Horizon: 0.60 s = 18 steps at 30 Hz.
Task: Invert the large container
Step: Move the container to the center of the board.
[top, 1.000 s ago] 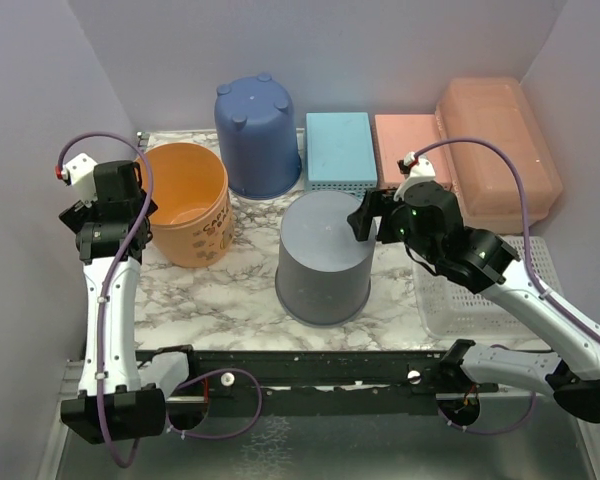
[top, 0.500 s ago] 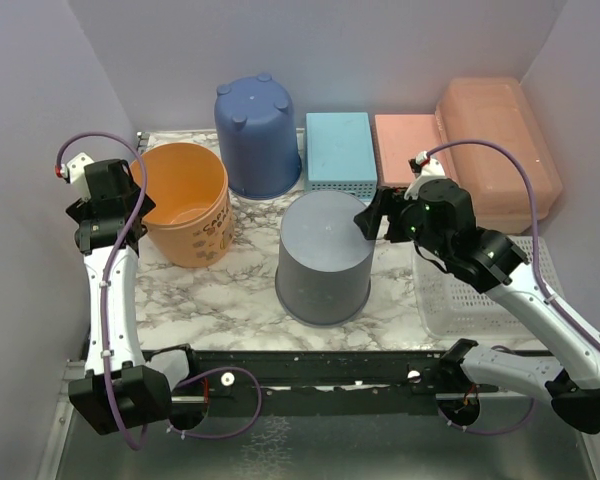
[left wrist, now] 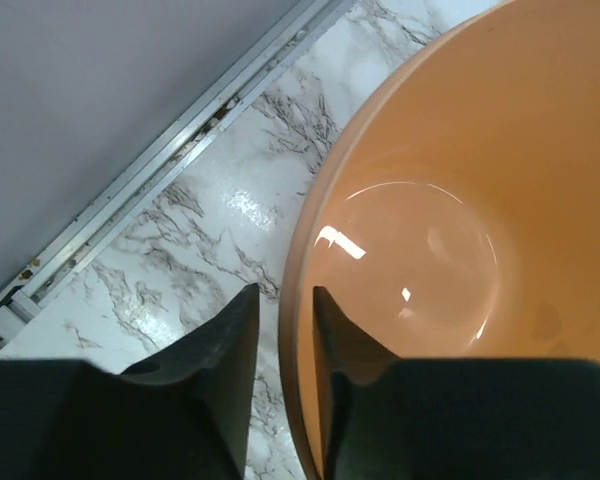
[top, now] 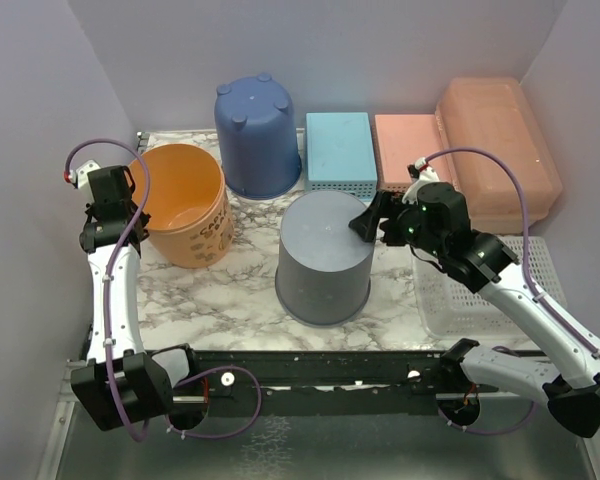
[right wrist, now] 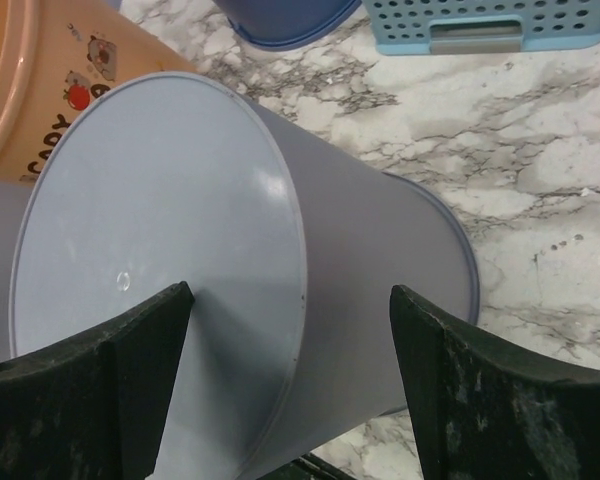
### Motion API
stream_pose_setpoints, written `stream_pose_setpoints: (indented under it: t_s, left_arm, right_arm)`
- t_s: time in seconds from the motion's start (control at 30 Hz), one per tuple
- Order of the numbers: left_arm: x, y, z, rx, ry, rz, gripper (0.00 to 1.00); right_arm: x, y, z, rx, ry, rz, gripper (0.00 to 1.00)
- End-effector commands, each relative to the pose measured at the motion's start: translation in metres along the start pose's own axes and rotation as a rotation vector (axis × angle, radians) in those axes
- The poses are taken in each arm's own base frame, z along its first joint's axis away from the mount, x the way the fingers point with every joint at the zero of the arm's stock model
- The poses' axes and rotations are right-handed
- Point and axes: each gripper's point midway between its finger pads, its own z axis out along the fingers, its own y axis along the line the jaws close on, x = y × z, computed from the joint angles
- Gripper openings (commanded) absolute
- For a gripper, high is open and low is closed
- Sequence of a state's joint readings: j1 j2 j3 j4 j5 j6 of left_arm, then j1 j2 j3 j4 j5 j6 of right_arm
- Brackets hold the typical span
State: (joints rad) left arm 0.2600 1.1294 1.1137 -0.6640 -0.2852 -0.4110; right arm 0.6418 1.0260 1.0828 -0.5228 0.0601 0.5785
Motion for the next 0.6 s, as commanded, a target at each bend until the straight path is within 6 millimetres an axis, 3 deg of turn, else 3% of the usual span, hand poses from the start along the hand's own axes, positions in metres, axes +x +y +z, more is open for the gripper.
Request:
stream_pose_setpoints:
  t_s: [0.0,0.13,0.37,0.4,0.57]
  left_arm:
    - [-0.011,0.021,-0.012,-0.079,-0.067,0.016,0.23]
    - [-0.010,0.032,-0.024,-0.111,-0.072,0.035,0.11]
    - [-0.005,0.049,-0.043,-0.155,-0.076,0.054,0.04]
    - [-0.003,0.069,-0.058,-0.232,-0.090,0.063,0.04]
    - [0.002,0.094,-0.079,-0.324,-0.125,0.060,0.04]
  right_arm:
    - [0.013,0.022,-0.001,-0.129,0.051,0.054,0.84]
    - [0.024,0.036,0.007,-0.210,0.100,0.102,0.83]
    - [0.032,0.059,0.032,-0.306,0.172,0.184,0.81]
    - [0.027,0.066,0.054,-0.318,0.170,0.211,0.80]
    - [0.022,0.081,0.085,-0.355,0.203,0.213,0.79]
